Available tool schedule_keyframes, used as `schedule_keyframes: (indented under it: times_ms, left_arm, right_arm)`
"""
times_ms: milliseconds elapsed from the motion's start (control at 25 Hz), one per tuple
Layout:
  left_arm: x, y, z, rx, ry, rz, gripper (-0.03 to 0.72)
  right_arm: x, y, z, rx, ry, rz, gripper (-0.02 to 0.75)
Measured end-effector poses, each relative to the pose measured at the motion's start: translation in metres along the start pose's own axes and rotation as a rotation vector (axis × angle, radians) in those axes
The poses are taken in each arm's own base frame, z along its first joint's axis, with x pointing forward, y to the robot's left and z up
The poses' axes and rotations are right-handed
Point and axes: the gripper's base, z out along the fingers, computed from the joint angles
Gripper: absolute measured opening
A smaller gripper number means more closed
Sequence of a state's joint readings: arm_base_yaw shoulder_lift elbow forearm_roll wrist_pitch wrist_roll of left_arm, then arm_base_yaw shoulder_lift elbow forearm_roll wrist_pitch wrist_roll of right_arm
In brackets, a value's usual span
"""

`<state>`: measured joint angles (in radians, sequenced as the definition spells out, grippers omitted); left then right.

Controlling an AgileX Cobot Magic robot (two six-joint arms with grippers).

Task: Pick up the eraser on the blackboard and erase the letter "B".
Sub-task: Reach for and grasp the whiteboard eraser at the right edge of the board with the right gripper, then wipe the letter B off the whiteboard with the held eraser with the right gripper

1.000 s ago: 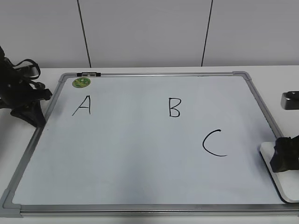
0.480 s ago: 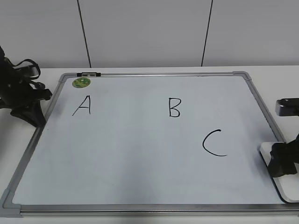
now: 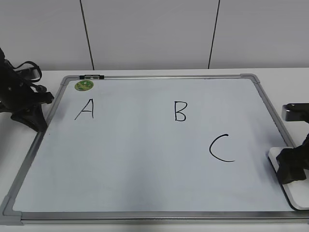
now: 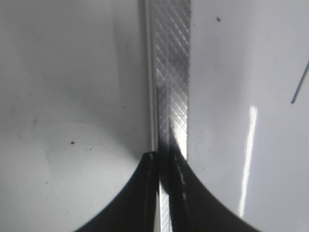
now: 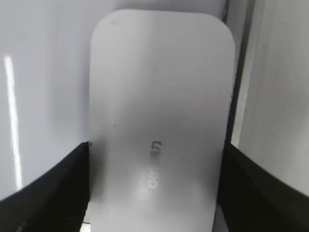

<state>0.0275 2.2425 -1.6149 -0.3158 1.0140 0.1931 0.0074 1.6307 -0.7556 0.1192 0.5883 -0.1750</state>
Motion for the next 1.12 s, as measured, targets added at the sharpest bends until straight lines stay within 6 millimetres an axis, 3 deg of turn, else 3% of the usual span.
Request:
schedule_keyframes:
  times_ms: [440,680,880,1120]
  left_arm:
    - [0.0,0.0,0.0,0.0,0.001,0.0,0.035]
    - [0.0,0.0,0.0,0.0,0.001,0.0,0.035]
    - [0.0,0.001,0.0,0.0,0.001,-0.001,0.035]
    - [0.0,0.0,0.0,0.002,0.002,-0.002,0.035]
  right_arm:
    - [-0.005,0.001,-0.005,-0.009,0.023,-0.001,0.542]
    - [-0.013,0.002,-0.024,-0.014,0.01,-0.007,0.54]
    - [-0.032,0.009,-0.045,-0.025,-0.024,-0.047,0.54]
    - [-0.067,0.042,-0.076,-0.046,-0.145,-0.174,0.54]
